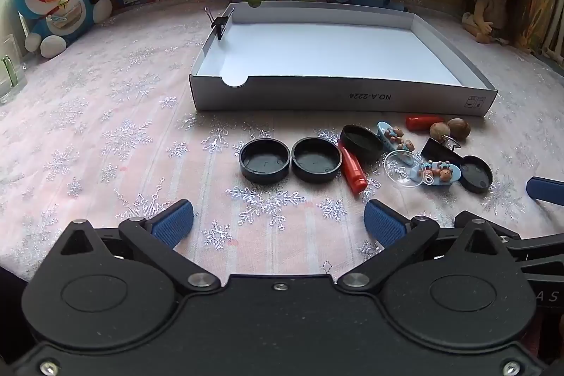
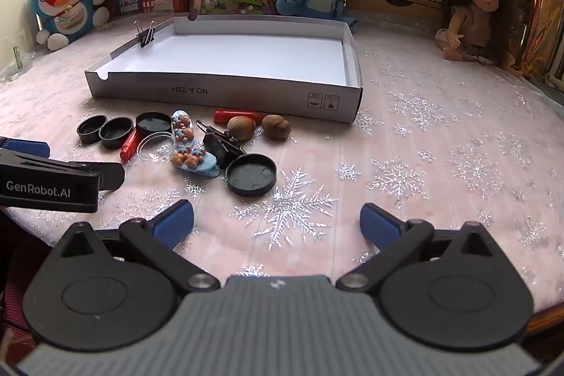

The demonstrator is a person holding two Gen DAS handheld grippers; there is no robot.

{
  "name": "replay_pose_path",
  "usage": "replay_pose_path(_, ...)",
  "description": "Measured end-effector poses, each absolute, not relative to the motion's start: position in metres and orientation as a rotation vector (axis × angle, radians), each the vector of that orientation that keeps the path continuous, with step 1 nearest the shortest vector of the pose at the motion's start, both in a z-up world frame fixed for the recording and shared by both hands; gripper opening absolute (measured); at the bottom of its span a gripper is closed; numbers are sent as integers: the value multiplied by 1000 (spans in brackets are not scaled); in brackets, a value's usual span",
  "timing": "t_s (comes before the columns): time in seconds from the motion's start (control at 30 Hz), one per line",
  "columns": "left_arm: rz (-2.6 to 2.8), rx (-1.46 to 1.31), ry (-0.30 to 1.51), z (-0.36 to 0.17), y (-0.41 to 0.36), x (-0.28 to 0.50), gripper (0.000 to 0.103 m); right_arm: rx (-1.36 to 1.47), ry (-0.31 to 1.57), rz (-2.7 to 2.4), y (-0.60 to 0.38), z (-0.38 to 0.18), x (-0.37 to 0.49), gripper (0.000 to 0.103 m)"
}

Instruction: Organize rigid objects

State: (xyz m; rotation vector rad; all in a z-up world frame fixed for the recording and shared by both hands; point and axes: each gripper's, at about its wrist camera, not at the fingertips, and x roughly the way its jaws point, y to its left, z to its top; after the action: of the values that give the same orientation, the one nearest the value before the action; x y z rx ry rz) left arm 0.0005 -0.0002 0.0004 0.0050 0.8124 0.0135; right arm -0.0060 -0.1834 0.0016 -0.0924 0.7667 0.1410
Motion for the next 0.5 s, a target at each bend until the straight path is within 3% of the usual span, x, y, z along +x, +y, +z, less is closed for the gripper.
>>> replay_pose_path(0.5,19,0,833,2,-3,2,103,-88,755,142,-184,1,-8,103)
